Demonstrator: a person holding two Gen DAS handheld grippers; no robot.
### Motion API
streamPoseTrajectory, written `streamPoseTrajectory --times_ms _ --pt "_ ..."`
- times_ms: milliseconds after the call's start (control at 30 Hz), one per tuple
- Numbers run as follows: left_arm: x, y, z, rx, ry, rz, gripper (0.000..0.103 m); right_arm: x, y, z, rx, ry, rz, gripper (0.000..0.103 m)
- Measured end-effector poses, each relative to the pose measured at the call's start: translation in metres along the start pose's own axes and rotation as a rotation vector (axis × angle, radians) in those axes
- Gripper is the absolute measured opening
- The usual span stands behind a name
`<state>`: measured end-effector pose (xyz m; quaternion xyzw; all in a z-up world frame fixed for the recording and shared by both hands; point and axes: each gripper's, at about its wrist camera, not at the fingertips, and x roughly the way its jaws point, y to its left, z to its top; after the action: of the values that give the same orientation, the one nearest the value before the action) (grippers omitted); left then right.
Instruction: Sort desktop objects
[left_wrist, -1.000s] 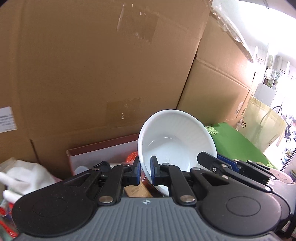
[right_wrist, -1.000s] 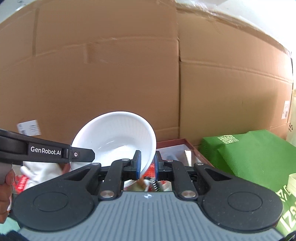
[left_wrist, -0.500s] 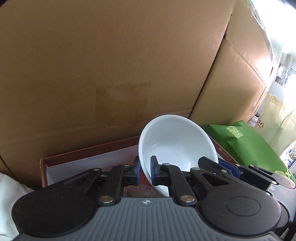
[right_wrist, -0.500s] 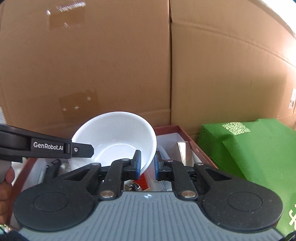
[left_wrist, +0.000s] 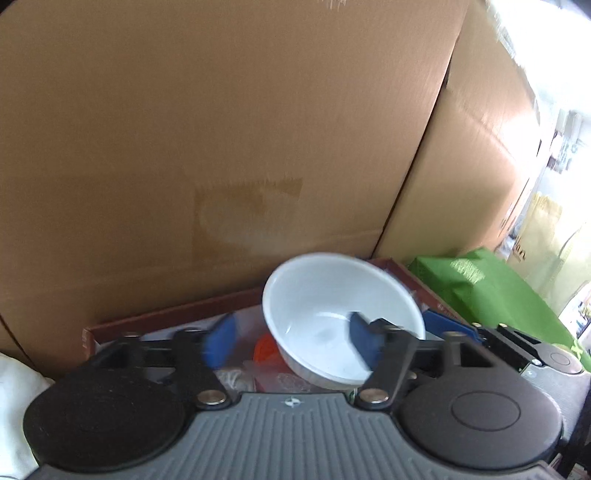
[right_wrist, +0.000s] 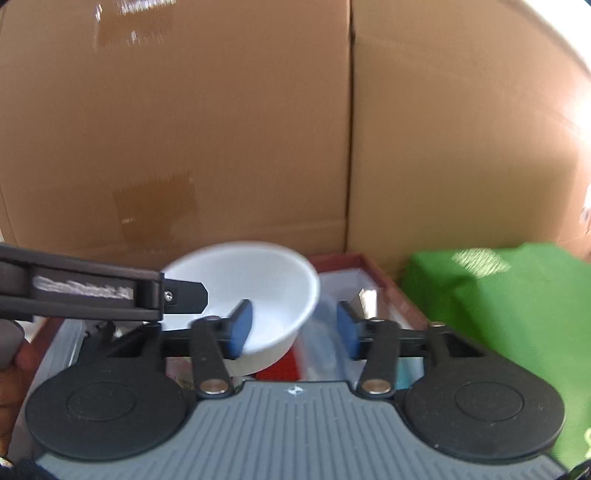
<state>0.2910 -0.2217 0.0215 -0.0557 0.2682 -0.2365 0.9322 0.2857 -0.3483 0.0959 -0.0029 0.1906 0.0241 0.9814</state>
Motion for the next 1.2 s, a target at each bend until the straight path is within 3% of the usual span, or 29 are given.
streamPoseTrajectory --times_ms 100,167,200,533,800,1200 --pt "-0.024 -0.003 0.0 0.018 -0.063 -0.009 0.099 -0.018 -0.001 0.002 -0.008 -0.029 -0.003 0.066" --pt "-0.039 -0.007 -0.001 0.022 -0.067 0.006 0.103 -0.031 0.0 0.002 -0.012 -0.038 -0.004 0.093" --pt "-0.047 -0.009 -0.002 0.024 -0.067 0.013 0.103 -0.04 0.001 0.001 -0.016 -0.048 -0.01 0.096" --pt "-0.123 -0.033 -0.052 0.092 -0.017 0.122 0.103 -0.127 0.022 -0.027 -0.104 -0.025 -0.011 0.101" --pt "-0.165 -0.034 -0.099 0.006 0.014 0.124 0.103 -0.187 0.038 -0.064 -0.14 0.012 -0.012 0.101" --pt "-0.195 -0.05 -0.128 0.047 0.025 0.168 0.103 -0.22 0.045 -0.093 -0.102 0.07 -0.07 0.101"
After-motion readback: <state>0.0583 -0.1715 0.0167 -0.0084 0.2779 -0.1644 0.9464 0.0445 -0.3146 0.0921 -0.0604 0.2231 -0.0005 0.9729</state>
